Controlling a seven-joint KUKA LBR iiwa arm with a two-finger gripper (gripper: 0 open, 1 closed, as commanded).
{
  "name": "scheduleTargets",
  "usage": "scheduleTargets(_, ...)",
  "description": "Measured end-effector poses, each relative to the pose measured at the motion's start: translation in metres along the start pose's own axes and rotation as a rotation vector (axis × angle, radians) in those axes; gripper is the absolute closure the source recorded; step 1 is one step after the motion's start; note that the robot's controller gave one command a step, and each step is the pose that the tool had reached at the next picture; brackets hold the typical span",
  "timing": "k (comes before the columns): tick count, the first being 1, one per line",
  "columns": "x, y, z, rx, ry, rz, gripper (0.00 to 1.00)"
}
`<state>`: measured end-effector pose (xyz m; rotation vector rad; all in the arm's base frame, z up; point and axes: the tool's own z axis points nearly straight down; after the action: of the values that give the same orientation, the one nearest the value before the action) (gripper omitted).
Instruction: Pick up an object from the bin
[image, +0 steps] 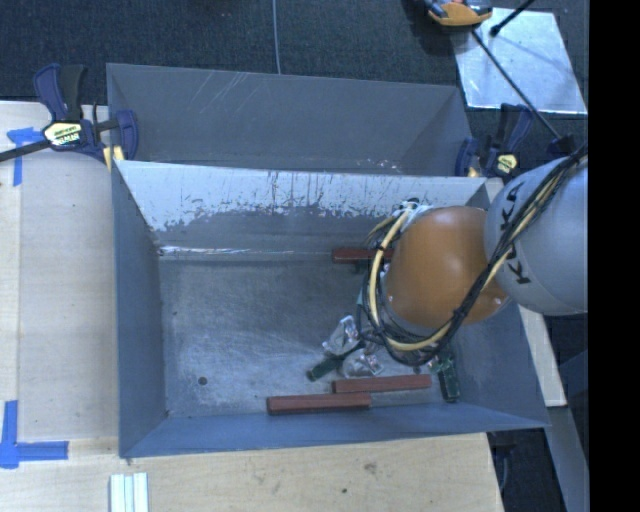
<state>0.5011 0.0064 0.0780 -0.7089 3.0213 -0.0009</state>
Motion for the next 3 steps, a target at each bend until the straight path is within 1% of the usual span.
scheduleTargets(1,-0.01,-0.01,-0.112,-0.01,0.034,-0.037,1.0)
scheduleTargets(2,-0.01,-0.01,-0.112,-0.01,0.034,-0.036,1.0)
scheduleTargets(3,-0.013,-0.014,-0.1,-0.008,0.03,-0.097,1.0)
